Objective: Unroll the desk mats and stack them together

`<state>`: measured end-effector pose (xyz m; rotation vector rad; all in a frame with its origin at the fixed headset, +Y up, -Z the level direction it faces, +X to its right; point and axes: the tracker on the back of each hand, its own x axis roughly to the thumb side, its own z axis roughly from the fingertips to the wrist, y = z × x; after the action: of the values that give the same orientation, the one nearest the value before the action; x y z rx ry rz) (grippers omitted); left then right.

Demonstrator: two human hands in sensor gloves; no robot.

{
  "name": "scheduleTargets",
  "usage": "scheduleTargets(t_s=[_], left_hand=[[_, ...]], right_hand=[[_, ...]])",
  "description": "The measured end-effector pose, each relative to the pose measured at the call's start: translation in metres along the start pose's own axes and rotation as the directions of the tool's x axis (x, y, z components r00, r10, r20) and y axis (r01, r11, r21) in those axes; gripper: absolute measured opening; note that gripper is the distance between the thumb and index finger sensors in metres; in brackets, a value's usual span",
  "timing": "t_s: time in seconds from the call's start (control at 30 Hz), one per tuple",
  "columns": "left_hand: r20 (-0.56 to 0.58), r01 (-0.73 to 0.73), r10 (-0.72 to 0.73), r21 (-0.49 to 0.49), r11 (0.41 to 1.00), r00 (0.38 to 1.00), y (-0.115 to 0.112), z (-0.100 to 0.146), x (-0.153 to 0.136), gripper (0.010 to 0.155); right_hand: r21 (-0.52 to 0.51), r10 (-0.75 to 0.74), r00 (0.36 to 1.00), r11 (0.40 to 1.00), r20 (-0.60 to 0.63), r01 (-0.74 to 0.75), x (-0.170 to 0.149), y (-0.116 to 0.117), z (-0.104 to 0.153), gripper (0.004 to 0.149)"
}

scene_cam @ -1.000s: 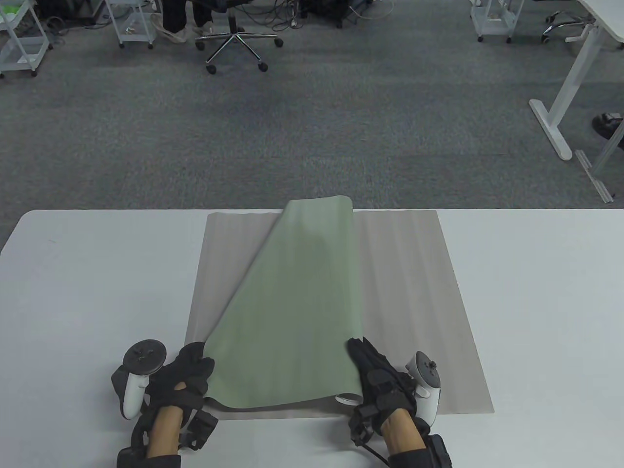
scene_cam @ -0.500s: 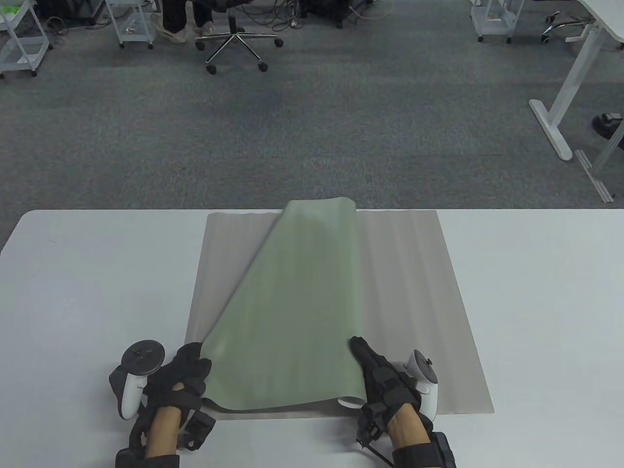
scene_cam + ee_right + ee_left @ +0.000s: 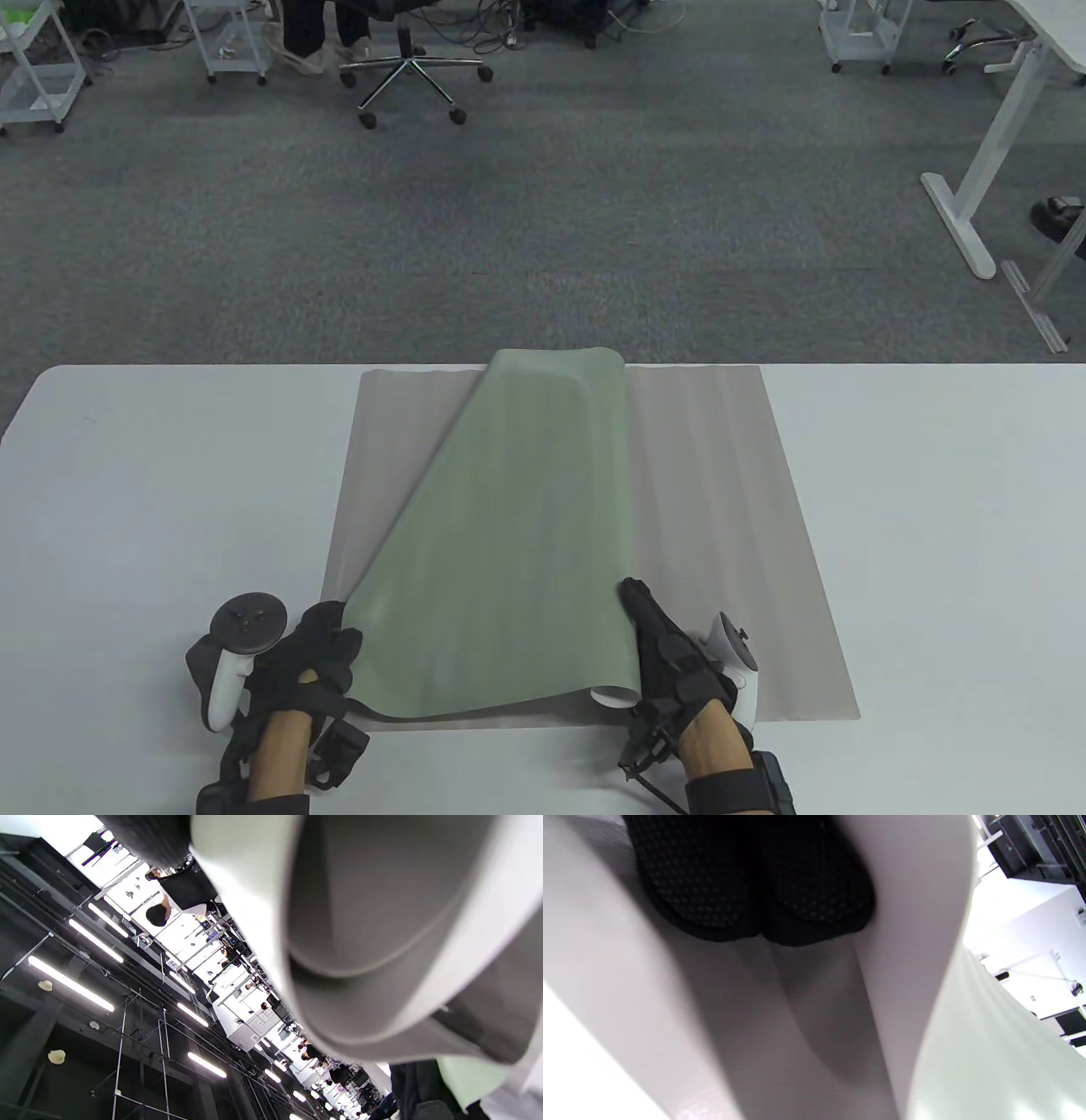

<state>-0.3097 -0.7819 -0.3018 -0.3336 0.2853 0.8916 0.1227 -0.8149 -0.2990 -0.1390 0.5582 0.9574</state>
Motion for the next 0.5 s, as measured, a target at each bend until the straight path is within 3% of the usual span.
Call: scheduleTargets(t_s=[0.13,0.23,0.5], left_hand=[[-0.018,0.017,-0.017,-0.003,1.0,1.0,0.0017,-0.0004,0.0001,0.056],[-0.023,0.035,-0.036,-0.01,0.999,0.999,0.002,0.0008,0.0005,0.054],[-0.031,0.065,-0.066,-0.022,0.998,0.997,0.0074,0.0012,0.0006,0.049]], right_hand=[[-0.138,0.19,0.98,0.974,0.056,-0.181,0.0069,0.0001,0.0046,0.088],[-0.155,0.261,0.962,0.956,0.075,-0.248,0.009,0.0002,0.007,0.088],[-0.019,0.017,0.999,1.0,0.044,-0.016,0.0042,-0.001,0.0007,0.094]])
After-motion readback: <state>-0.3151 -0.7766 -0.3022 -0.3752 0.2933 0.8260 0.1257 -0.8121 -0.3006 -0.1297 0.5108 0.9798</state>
